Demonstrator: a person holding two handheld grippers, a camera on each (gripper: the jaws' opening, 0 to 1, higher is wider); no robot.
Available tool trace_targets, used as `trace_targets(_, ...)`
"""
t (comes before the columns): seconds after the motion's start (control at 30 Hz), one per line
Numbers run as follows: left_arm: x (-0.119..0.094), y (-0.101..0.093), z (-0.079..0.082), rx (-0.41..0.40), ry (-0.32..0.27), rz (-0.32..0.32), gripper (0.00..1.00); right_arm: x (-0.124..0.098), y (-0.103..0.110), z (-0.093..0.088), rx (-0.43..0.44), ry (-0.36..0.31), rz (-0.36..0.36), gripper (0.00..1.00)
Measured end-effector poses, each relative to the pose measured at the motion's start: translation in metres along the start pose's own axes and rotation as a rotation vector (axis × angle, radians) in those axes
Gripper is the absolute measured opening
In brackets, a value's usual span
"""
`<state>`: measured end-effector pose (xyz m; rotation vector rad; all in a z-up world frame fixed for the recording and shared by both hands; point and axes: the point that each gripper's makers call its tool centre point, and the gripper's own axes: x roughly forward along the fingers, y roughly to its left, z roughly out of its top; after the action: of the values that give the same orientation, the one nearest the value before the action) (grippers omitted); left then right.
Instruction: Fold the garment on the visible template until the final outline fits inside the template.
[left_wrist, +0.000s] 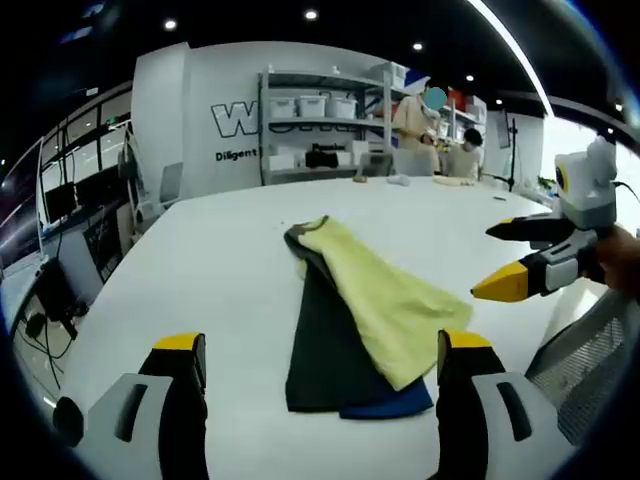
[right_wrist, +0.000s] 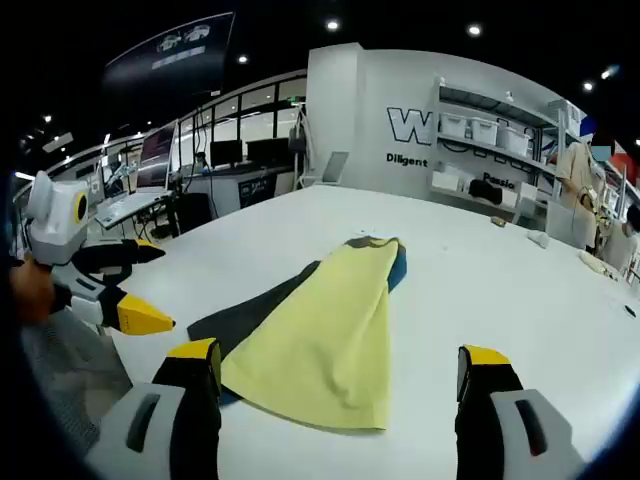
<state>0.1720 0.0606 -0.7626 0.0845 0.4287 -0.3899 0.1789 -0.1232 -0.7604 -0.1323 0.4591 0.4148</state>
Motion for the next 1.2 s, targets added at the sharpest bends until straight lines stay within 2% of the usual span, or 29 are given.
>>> trace_targets(1.2,0.0001,-0.0004,-0.0014,0.004,0.006,-0.002,0.89,0.0003,-0.0001,0.0005,0.0,-0.004,0.004,1.0)
